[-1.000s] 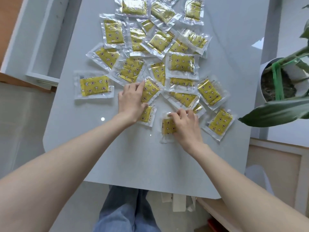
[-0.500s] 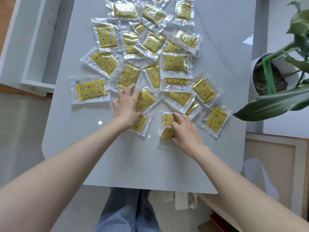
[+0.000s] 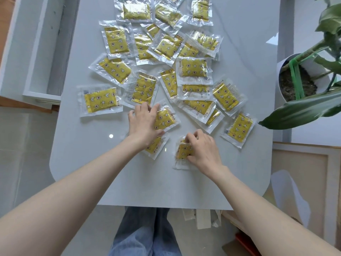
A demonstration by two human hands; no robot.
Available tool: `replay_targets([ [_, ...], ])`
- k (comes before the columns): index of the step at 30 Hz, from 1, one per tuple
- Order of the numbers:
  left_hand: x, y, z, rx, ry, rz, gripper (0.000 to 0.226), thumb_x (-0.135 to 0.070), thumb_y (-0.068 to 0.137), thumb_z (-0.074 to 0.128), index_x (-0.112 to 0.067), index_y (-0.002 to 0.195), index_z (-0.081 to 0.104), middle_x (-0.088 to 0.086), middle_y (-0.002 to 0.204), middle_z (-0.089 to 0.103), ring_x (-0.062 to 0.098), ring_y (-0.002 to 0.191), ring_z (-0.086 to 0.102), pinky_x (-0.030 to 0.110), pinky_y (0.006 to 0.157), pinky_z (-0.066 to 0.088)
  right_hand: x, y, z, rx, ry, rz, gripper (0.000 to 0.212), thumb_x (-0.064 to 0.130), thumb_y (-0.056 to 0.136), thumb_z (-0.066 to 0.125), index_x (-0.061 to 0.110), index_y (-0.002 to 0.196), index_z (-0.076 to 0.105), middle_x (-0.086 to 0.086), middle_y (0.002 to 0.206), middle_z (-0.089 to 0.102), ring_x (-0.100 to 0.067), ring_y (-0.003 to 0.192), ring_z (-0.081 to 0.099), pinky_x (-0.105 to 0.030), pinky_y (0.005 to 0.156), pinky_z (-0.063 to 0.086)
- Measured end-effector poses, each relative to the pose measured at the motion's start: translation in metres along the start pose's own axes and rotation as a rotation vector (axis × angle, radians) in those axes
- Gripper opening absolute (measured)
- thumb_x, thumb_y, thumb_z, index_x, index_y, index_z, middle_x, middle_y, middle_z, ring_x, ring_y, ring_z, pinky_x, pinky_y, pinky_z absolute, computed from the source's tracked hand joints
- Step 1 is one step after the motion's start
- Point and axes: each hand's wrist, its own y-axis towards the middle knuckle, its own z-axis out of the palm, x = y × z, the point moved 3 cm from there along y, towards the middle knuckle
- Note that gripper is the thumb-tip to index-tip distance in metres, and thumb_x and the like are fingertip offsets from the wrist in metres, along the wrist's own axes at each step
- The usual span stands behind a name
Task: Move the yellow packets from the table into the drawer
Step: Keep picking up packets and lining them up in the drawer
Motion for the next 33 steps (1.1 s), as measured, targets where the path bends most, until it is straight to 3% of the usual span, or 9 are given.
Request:
replay_targets([
  [3, -0.004, 0.001, 0.003, -0.006, 0.028, -0.012, 0.083, -0.043, 0.072, 0.076, -0.024, 0.139, 0.031, 0.008, 0.126, 0.038, 0.027, 0.117, 0.036, 0.039, 0.096, 0.032, 0.000, 0.001, -0.003, 0.032, 0.000, 0.038, 0.044, 0.011, 0.071, 0.068, 0.017, 0.105, 0.041, 0.001, 0.093, 0.040, -0.024, 0.086, 0.045, -0.032, 0.076, 0.036],
  [7, -0.005, 0.005, 0.005, 0.015, 0.002, -0.079, 0.090, -0.040, 0.068, 0.080, -0.023, 0.140, 0.028, 0.009, 0.125, 0.037, 0.028, 0.117, 0.034, 0.038, 0.095, 0.033, -0.001, -0.003, -0.006, 0.056, 0.019, 0.082, 0.051, 0.014, 0.076, 0.069, 0.017, 0.114, 0.035, 0.001, 0.089, 0.042, -0.022, 0.082, 0.041, -0.032, 0.074, 0.037],
  [10, -0.004, 0.007, 0.003, 0.022, 0.004, -0.082, 0.093, -0.041, 0.066, 0.082, -0.026, 0.141, 0.028, 0.009, 0.123, 0.037, 0.027, 0.116, 0.035, 0.039, 0.094, 0.034, -0.002, -0.006, -0.005, 0.048, 0.091, 0.144, 0.048, 0.015, 0.078, 0.068, 0.018, 0.114, 0.037, -0.003, 0.095, 0.051, -0.023, 0.084, 0.045, -0.030, 0.072, 0.036],
  [16, -0.009, 0.004, -0.001, -0.037, -0.008, -0.013, 0.075, -0.037, 0.065, 0.083, -0.025, 0.130, 0.047, 0.007, 0.120, 0.034, 0.026, 0.113, 0.033, 0.036, 0.094, 0.032, -0.006, -0.015, 0.000, 0.049, 0.234, 0.277, 0.046, 0.020, 0.079, 0.069, 0.022, 0.117, 0.043, -0.006, 0.107, 0.056, -0.027, 0.095, 0.052, -0.029, 0.072, 0.036],
  [23, -0.010, 0.014, 0.003, 0.040, -0.008, -0.060, 0.066, -0.048, 0.061, 0.082, -0.015, 0.110, 0.053, 0.007, 0.120, 0.031, 0.026, 0.113, 0.029, 0.036, 0.097, 0.028, -0.007, -0.021, 0.000, 0.081, 0.338, 0.319, 0.033, 0.026, 0.086, 0.065, 0.017, 0.114, 0.051, 0.002, 0.087, 0.044, -0.028, 0.100, 0.050, -0.033, 0.073, 0.040],
  [27, -0.013, 0.013, 0.002, 0.017, -0.061, 0.002, 0.048, -0.049, 0.076, 0.070, -0.014, 0.104, 0.053, 0.007, 0.114, 0.046, 0.026, 0.110, 0.038, 0.038, 0.093, 0.027, -0.011, -0.021, 0.005, 0.068, 0.500, 0.373, 0.027, 0.025, 0.088, 0.065, 0.018, 0.108, 0.048, -0.007, 0.096, 0.062, -0.029, 0.095, 0.057, -0.033, 0.069, 0.041],
  [29, -0.014, 0.006, -0.003, 0.010, -0.155, 0.006, 0.032, -0.044, 0.084, 0.062, -0.016, 0.093, 0.048, 0.006, 0.103, 0.057, 0.027, 0.101, 0.048, 0.038, 0.088, 0.030, -0.013, -0.023, 0.004, 0.042, 0.622, 0.429, 0.028, 0.023, 0.087, 0.065, 0.018, 0.111, 0.050, -0.005, 0.100, 0.066, -0.028, 0.093, 0.061, -0.036, 0.076, 0.049],
  [33, -0.011, -0.018, -0.019, 0.013, -0.447, -0.048, 0.027, -0.033, 0.087, 0.062, -0.012, 0.087, 0.046, 0.006, 0.090, 0.060, 0.029, 0.086, 0.056, 0.035, 0.068, 0.041, -0.014, -0.033, -0.008, -0.011, 0.993, 0.563, 0.024, 0.018, 0.086, 0.069, 0.021, 0.104, 0.054, -0.005, 0.104, 0.067, -0.025, 0.098, 0.064, -0.045, 0.086, 0.054],
])
